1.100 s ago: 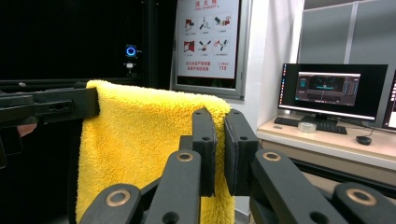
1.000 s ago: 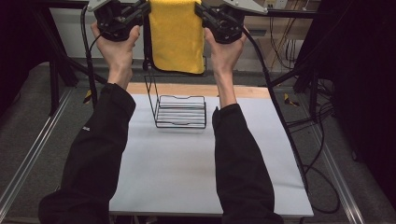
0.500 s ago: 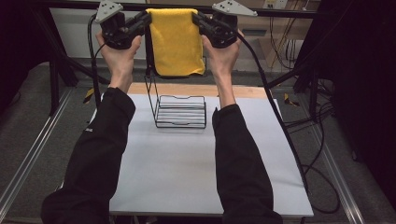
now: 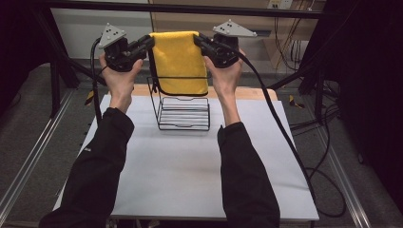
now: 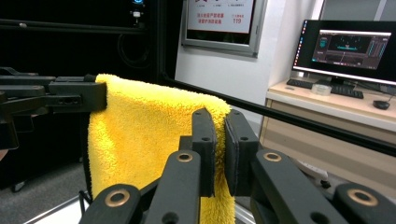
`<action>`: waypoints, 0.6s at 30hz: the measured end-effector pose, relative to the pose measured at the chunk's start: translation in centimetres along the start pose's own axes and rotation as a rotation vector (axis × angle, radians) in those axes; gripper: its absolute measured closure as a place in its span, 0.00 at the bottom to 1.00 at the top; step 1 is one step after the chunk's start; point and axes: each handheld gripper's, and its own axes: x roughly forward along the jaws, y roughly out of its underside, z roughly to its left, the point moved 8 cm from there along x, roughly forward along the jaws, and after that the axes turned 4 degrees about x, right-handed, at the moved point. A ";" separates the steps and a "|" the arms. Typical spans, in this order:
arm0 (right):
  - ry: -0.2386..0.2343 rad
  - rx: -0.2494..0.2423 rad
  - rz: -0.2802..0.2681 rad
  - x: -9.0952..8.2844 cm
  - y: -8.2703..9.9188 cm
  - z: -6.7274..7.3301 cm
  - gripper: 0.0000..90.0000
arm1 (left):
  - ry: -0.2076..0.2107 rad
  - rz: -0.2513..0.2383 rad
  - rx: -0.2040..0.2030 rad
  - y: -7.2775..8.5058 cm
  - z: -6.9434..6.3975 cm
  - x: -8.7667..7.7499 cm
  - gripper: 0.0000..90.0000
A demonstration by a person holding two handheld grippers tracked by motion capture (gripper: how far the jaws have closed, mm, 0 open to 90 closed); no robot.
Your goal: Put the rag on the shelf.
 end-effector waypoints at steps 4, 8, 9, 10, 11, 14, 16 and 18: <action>0.005 0.014 0.012 -0.3 0.8 -0.1 0.94 | 0.008 0.018 0.014 0.4 -0.4 -0.1 0.88; 0.006 0.014 0.018 -0.5 1.5 -0.1 0.94 | 0.015 0.032 0.018 0.9 -0.7 -0.1 0.88; 0.006 0.014 0.020 -0.5 1.6 -0.1 0.93 | 0.016 0.038 0.025 1.0 -0.7 -0.1 0.88; 0.007 0.012 0.024 -0.6 1.8 -0.1 0.94 | 0.016 0.041 0.029 1.1 -0.8 -0.1 0.88; 0.007 0.010 0.025 -0.6 2.0 -0.2 0.93 | 0.019 0.039 0.029 1.2 -0.9 -0.2 0.88; -0.001 0.009 0.016 -0.9 2.1 -0.1 0.94 | 0.030 0.029 0.029 1.2 -1.1 -0.5 0.88; -0.003 0.002 0.011 -1.0 2.2 0.0 0.93 | 0.037 0.025 0.027 1.2 -1.2 -0.7 0.88; -0.004 0.000 0.017 -1.2 2.3 0.1 0.93 | 0.037 0.032 0.033 1.4 -1.2 -0.9 0.88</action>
